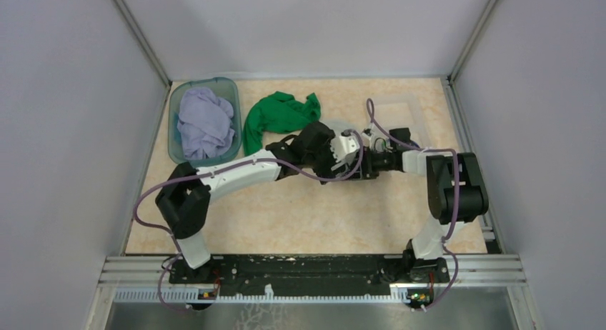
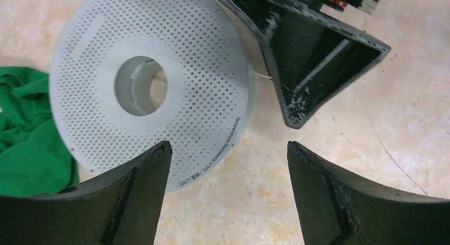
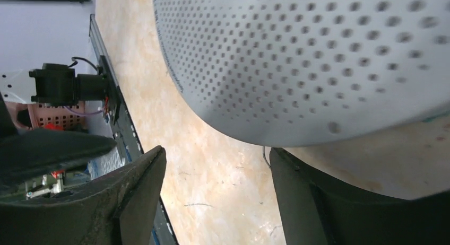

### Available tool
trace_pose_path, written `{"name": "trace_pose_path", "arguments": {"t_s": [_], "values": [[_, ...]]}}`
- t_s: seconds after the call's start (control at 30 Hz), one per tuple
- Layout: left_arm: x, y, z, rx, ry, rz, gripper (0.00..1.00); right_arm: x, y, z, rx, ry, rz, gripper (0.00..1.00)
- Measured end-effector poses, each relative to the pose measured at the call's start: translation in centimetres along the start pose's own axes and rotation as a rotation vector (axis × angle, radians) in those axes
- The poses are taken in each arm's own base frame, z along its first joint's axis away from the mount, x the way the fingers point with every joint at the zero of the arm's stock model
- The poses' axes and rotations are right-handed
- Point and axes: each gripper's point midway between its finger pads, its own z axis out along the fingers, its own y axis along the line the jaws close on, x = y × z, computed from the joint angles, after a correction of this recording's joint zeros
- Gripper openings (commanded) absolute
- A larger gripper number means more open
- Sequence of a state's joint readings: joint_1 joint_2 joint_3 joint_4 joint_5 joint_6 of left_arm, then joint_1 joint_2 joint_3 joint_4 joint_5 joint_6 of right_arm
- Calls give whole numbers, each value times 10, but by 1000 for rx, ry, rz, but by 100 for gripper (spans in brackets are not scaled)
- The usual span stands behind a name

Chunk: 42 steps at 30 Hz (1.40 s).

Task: Wrap the cables
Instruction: Place the cable reel at the center of the board.

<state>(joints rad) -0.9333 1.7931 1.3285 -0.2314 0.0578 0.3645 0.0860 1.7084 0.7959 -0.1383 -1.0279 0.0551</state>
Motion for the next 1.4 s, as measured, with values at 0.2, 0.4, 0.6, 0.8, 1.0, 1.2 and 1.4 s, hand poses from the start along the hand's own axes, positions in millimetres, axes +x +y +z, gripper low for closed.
{"name": "trace_pose_path", "arguments": {"t_s": [0.2,0.4,0.6,0.8,1.0,1.2,1.4], "values": [[-7,23,-19,-30,-53,-7,85,2,18,7,-27,-13,-57,86],[-3,42,-26,-55,-65,-32,85,-11,26,7,8,-65,-129,92],[7,55,-31,-77,-54,-55,85,-23,18,-7,164,-117,-184,93],[8,64,-36,-97,-68,-68,85,-38,13,-27,317,-172,-254,93],[11,67,-39,-105,-69,-76,85,-48,1,-38,425,-176,-276,90],[15,73,-40,-109,-70,-102,85,-44,-3,-46,473,-141,-313,82],[21,82,-41,-115,-76,-144,85,-43,-4,-55,516,-127,-345,71]]}}
